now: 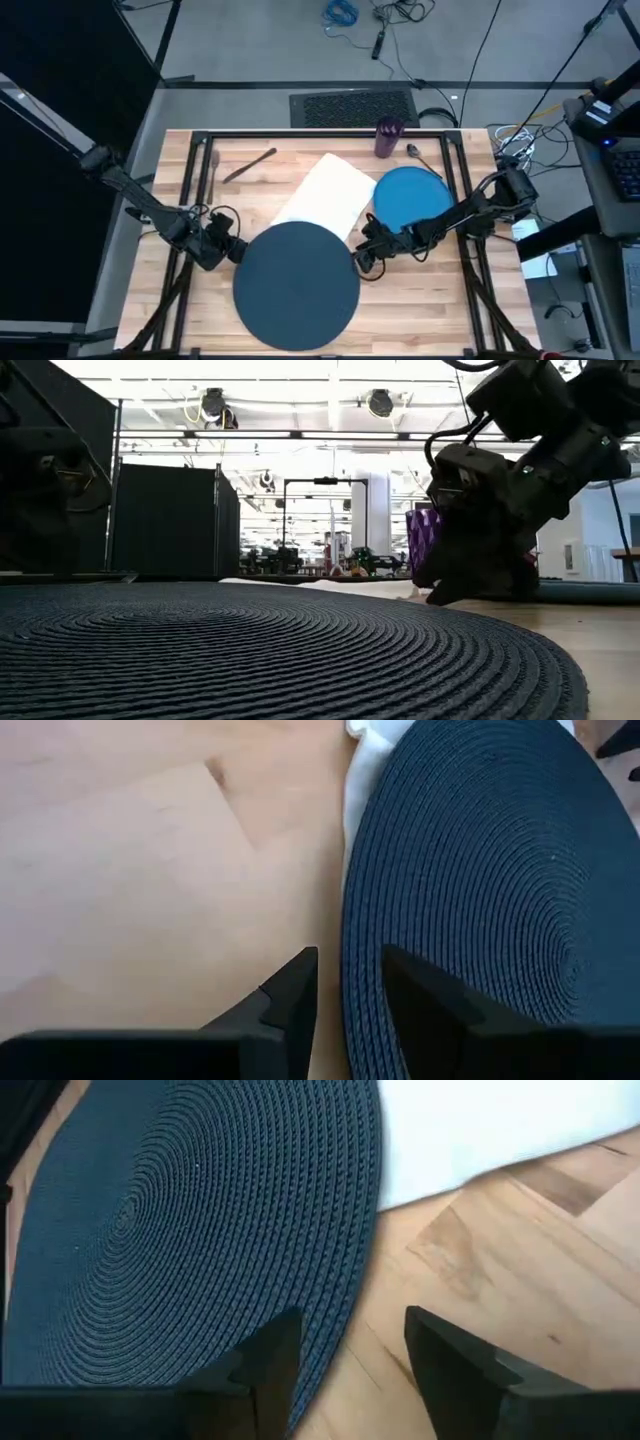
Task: Set table place
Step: Move the blue table mat to the center of the table
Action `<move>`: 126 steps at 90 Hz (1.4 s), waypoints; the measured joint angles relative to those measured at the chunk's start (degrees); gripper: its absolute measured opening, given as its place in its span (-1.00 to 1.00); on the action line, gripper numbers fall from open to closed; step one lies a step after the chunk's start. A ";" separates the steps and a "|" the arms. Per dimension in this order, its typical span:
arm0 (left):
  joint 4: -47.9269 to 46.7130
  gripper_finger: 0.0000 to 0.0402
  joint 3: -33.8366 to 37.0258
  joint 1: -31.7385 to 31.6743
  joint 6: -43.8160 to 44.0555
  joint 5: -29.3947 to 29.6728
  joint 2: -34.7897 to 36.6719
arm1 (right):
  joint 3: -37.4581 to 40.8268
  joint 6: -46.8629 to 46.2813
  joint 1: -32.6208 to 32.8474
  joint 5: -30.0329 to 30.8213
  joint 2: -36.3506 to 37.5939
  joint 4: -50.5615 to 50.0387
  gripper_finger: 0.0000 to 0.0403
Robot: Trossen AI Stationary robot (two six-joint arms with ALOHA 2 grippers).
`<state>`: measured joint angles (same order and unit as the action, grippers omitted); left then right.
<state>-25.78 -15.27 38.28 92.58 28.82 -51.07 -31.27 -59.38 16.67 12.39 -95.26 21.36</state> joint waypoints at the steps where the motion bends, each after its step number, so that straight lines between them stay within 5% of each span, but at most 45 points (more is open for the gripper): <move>1: 0.23 -0.50 0.00 0.00 -0.22 -0.01 -0.06 | 0.00 -0.01 0.00 -0.05 0.00 0.03 -0.16; 52: 5.93 -0.50 0.00 -0.54 -2.91 -0.09 -10.06 | 0.02 -0.07 0.35 -0.81 -0.04 3.78 -0.16; 95: 15.07 -0.51 0.00 -1.99 -8.07 -3.45 -11.74 | 0.02 2.48 -0.15 -0.22 -0.04 3.73 -0.16; 126: 22.76 -0.98 0.00 -3.62 -16.90 -3.13 -11.74 | 0.02 3.33 -0.17 -0.14 -0.04 3.69 -0.16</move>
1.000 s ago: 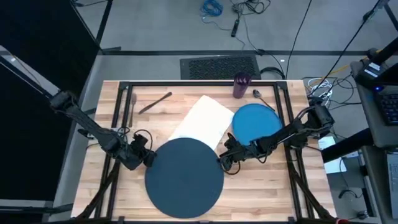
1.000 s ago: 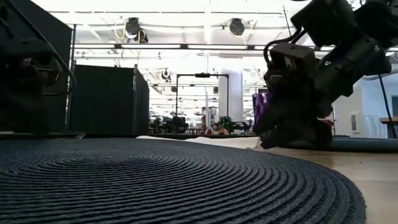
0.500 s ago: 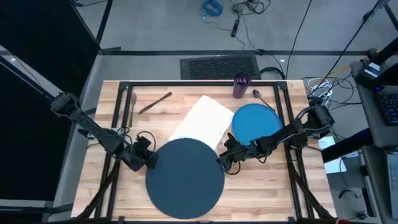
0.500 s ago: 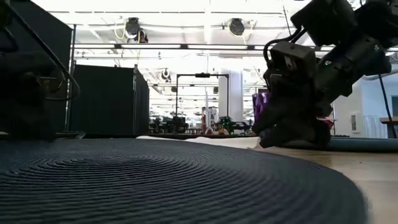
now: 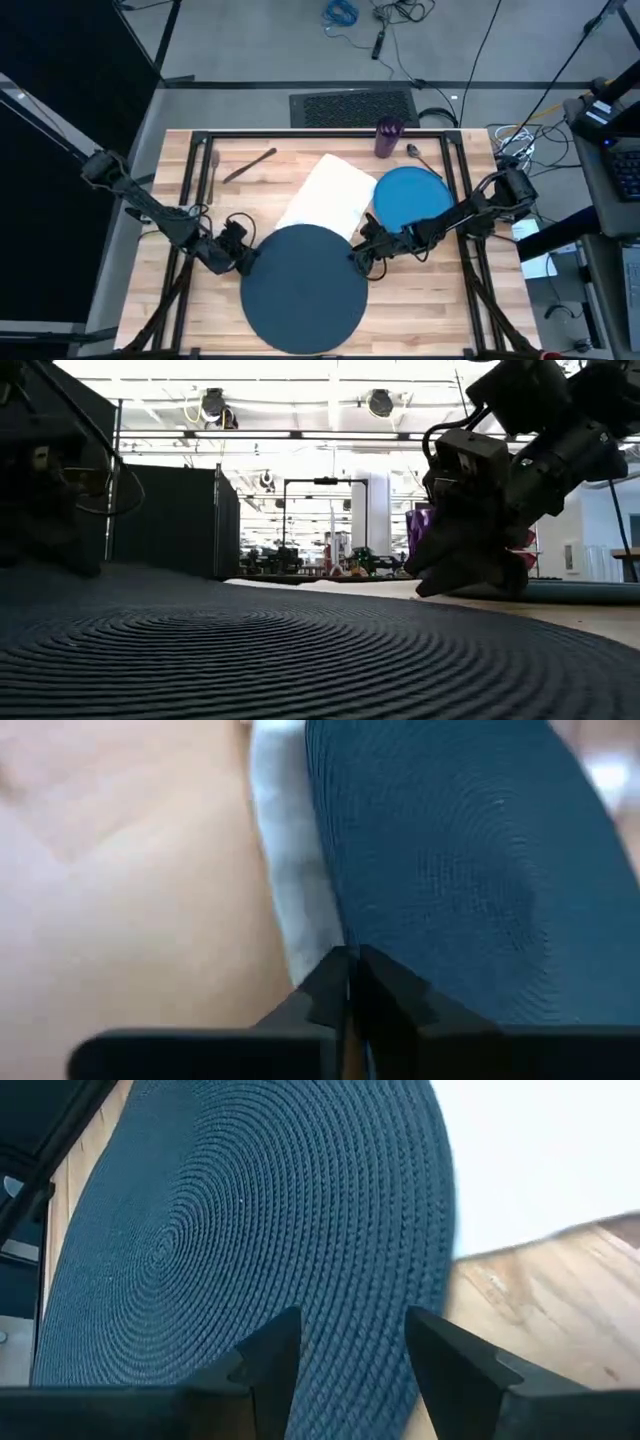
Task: Set table place
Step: Move the blue table mat to the center of the table
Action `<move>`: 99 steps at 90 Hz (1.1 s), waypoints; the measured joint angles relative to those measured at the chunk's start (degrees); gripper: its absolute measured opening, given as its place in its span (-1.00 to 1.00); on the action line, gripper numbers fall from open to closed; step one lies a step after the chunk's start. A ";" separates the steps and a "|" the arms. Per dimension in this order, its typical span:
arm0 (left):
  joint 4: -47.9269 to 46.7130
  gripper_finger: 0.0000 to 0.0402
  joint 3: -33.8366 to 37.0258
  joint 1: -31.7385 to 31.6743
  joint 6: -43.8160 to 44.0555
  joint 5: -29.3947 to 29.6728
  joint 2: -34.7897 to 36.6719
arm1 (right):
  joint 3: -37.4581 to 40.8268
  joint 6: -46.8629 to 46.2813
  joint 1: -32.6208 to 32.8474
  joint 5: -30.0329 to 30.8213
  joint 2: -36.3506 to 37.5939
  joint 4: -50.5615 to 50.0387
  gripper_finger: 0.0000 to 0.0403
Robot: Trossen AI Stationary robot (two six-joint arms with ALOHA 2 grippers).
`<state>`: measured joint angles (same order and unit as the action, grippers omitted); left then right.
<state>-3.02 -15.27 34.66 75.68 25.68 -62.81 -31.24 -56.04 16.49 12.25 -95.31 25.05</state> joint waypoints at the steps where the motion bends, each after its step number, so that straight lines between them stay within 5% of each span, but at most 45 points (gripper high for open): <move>1: 0.30 -0.98 0.00 -0.09 -0.26 0.01 0.00 | 0.00 0.02 0.00 0.01 0.00 0.00 -0.16; 31: 9.10 -1.00 -0.06 -2.50 -7.32 0.05 0.02 | 0.00 0.32 -0.43 5.67 0.00 -0.01 -0.16; 99: 9.02 -1.00 -0.09 -2.45 -8.47 -1.25 0.02 | 0.00 1.31 -10.95 5.60 0.02 -0.28 -0.16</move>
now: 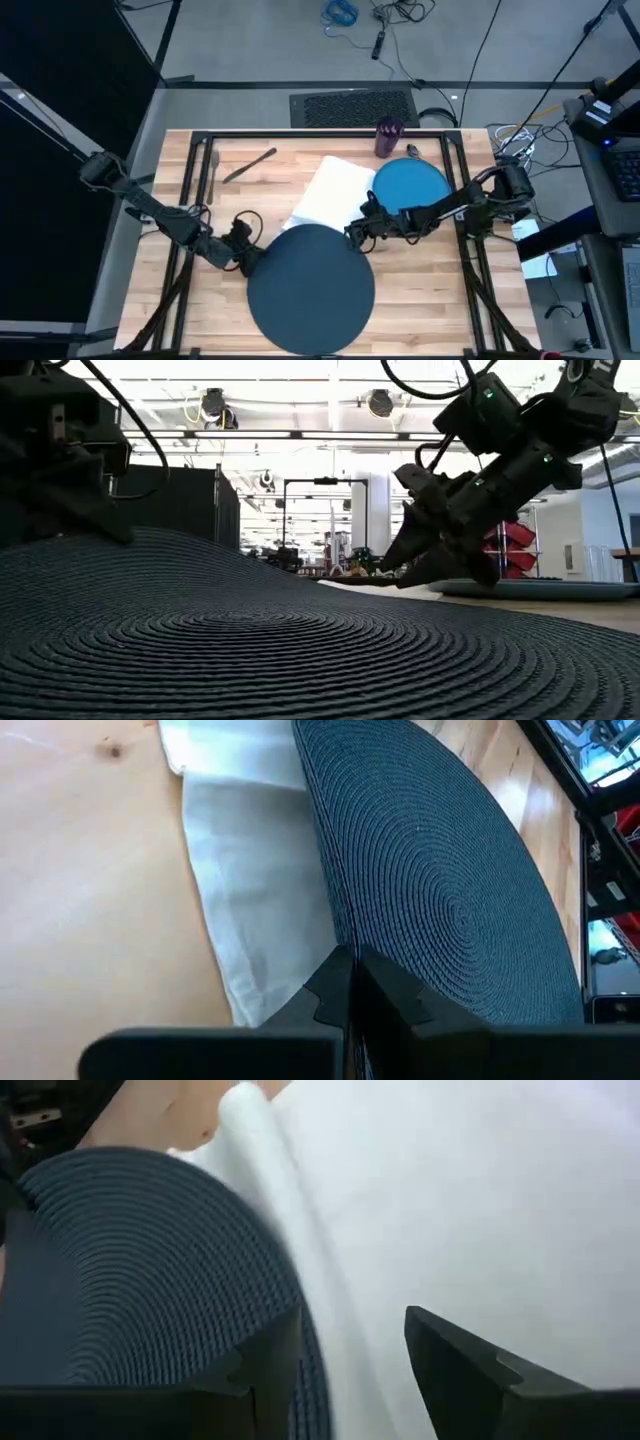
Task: Set table place
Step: Move the blue table mat to the center of the table
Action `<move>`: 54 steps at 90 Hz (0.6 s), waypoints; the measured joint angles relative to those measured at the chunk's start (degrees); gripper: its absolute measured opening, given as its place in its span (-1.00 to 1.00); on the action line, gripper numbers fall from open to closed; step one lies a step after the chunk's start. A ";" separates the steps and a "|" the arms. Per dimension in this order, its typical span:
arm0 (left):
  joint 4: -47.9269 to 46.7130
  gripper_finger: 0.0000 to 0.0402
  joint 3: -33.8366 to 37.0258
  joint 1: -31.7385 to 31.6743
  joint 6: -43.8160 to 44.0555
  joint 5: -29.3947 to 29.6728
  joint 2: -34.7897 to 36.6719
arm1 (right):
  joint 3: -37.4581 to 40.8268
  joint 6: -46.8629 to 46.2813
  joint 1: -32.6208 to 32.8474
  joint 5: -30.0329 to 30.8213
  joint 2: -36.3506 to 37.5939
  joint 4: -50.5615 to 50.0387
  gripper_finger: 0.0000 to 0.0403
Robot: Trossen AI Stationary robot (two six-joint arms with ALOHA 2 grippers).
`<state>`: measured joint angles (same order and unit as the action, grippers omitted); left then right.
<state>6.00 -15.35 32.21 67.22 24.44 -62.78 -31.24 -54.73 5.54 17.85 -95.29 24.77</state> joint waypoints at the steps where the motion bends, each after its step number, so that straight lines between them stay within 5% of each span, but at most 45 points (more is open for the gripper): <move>1: 0.00 -1.00 0.00 0.00 -0.10 -0.01 0.00 | 0.00 0.10 -0.11 0.00 0.00 0.00 -0.16; 38: 0.04 -1.00 -0.02 -0.74 -1.72 0.08 0.00 | -3.29 10.76 -0.73 -2.69 0.02 7.15 -0.16; 54: 0.04 -1.00 -0.02 -0.74 -2.07 0.08 0.00 | -9.45 9.11 0.19 -3.43 -0.63 -5.67 -0.16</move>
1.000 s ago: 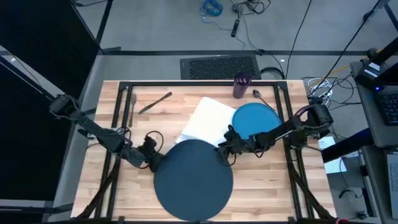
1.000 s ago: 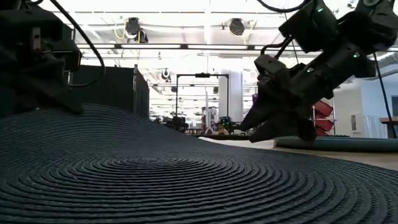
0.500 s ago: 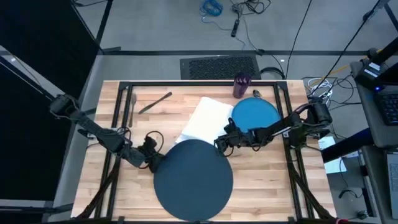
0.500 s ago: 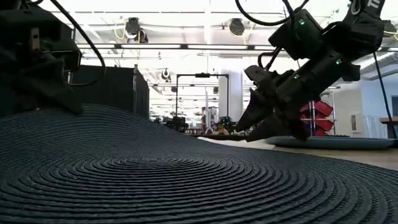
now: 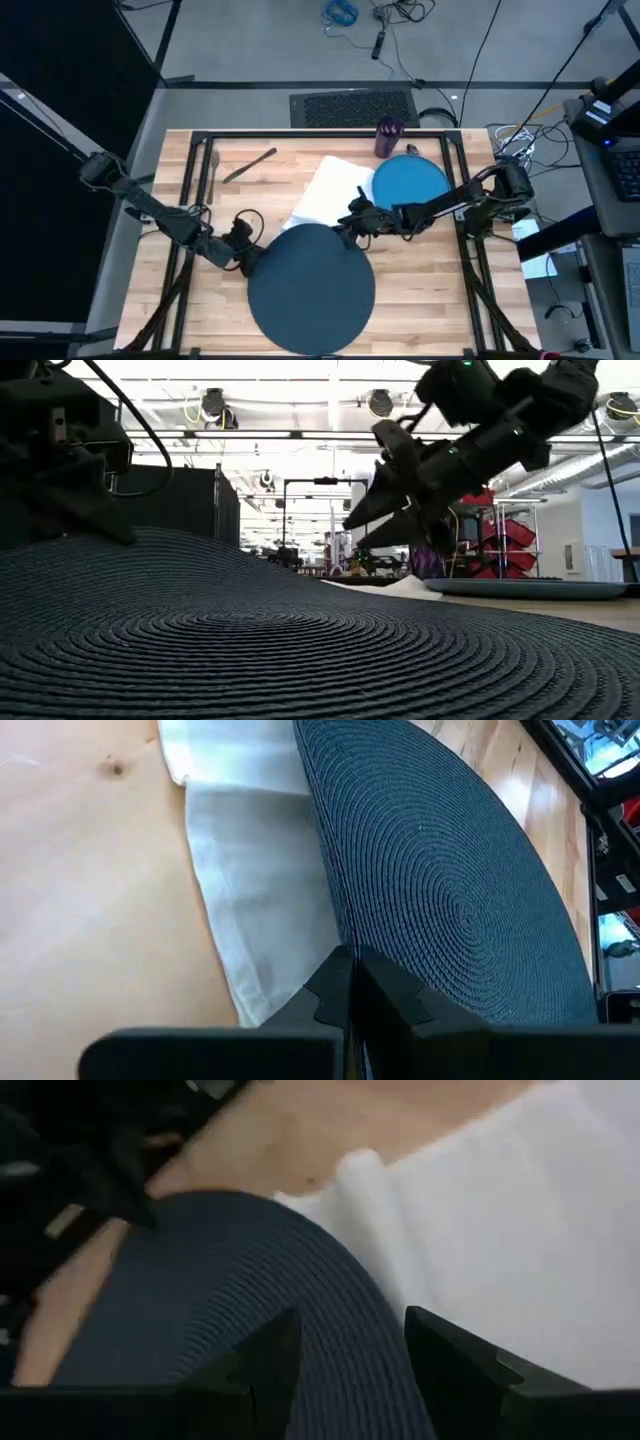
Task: Set table place
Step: Move the blue table mat to the center of the table
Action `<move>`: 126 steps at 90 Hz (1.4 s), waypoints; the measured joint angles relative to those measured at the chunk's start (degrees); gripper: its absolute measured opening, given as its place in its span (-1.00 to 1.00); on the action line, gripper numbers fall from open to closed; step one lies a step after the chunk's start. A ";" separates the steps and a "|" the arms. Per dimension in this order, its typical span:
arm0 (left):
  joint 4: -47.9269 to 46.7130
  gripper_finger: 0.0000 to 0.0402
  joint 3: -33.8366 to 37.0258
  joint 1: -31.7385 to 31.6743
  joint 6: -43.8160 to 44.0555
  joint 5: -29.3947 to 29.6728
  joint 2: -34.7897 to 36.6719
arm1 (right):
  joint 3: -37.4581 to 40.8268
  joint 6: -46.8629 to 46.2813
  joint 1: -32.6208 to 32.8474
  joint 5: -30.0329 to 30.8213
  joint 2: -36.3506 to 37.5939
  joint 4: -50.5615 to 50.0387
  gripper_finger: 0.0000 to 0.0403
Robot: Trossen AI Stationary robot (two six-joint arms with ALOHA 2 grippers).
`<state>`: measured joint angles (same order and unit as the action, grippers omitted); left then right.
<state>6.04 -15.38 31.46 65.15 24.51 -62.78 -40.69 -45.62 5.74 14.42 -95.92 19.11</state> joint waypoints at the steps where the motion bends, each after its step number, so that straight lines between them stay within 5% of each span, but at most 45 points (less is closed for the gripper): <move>1: 0.00 -1.00 0.00 0.00 -0.05 0.00 0.00 | -0.36 -0.01 0.00 -0.02 -0.19 -0.72 -0.16; 51: 1.01 -1.00 -0.07 1.68 -0.99 -3.33 0.02 | -17.20 11.20 -4.28 -5.84 -14.67 -9.09 -0.16; 126: 0.84 -1.00 -0.07 1.68 -1.25 -4.87 0.02 | -18.53 13.14 -11.63 -7.00 -18.30 -8.56 -0.16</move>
<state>6.88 -15.44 33.15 63.90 19.64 -62.76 -59.22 -32.48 -5.90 7.41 -114.21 10.54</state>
